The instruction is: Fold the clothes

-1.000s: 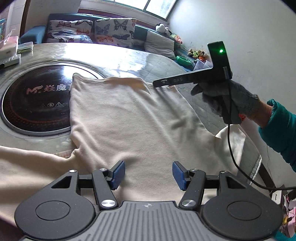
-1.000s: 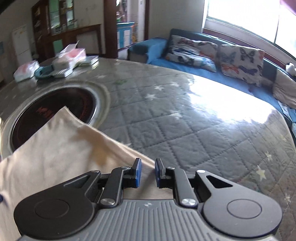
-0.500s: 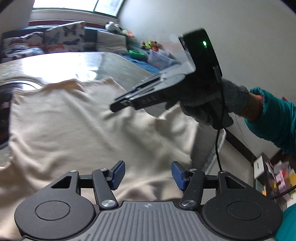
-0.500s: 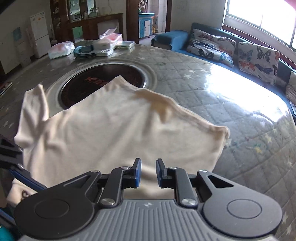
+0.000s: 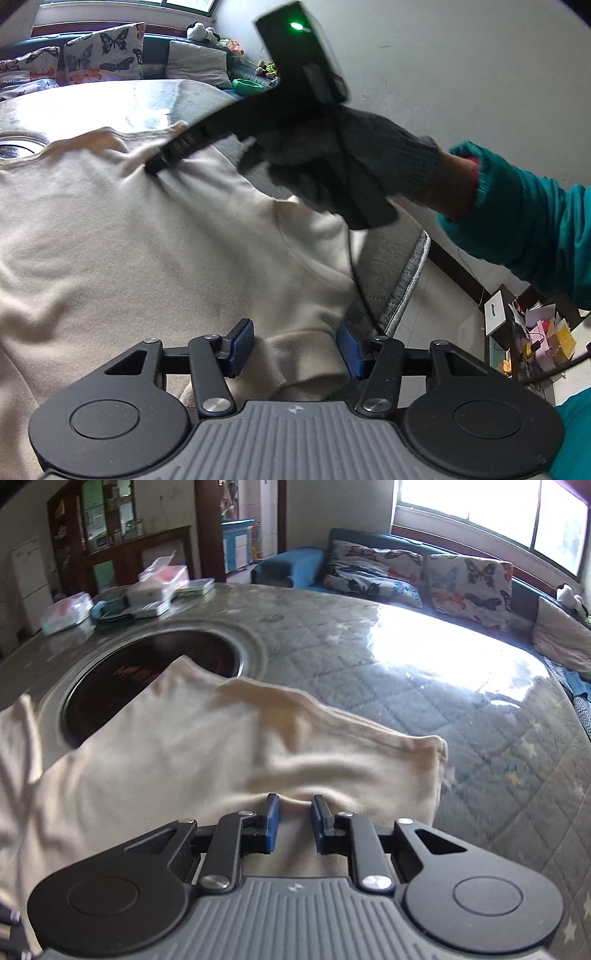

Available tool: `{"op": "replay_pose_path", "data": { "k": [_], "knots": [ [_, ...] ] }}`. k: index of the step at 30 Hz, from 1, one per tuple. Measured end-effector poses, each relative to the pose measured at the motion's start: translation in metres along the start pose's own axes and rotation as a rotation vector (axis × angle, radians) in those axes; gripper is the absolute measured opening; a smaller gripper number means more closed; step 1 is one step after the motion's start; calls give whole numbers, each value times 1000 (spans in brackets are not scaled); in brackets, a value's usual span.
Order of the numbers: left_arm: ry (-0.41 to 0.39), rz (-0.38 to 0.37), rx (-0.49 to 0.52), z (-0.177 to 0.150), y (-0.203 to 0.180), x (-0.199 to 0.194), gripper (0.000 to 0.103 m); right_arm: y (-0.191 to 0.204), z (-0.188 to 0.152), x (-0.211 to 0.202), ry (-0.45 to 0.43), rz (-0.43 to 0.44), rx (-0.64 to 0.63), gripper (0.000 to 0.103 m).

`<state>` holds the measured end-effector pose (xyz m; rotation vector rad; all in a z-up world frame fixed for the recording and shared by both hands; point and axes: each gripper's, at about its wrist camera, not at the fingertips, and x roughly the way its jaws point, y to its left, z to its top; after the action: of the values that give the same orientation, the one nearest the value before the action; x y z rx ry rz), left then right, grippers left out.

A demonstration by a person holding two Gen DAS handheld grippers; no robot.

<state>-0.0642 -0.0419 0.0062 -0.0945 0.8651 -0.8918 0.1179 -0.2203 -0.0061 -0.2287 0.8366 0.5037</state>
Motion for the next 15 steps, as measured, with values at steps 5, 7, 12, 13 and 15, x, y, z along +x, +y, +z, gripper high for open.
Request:
{"op": "replay_pose_path", "data": {
  "k": [5, 7, 12, 13, 15],
  "knots": [
    [0, -12, -21, 0, 2, 0, 53, -12, 18, 16, -7, -49, 40, 20],
    [-2, -20, -32, 0, 4, 1, 53, -16, 19, 15, -4, -43, 50, 20],
    [2, -23, -24, 1, 10, -1, 54, -28, 26, 26, 0, -80, 36, 22],
    [2, -21, -24, 1, 10, -1, 54, -30, 30, 29, -1, -90, 43, 22],
    [-2, -18, -25, -1, 9, -3, 55, -34, 39, 37, -5, -105, 57, 23]
  ]
}}
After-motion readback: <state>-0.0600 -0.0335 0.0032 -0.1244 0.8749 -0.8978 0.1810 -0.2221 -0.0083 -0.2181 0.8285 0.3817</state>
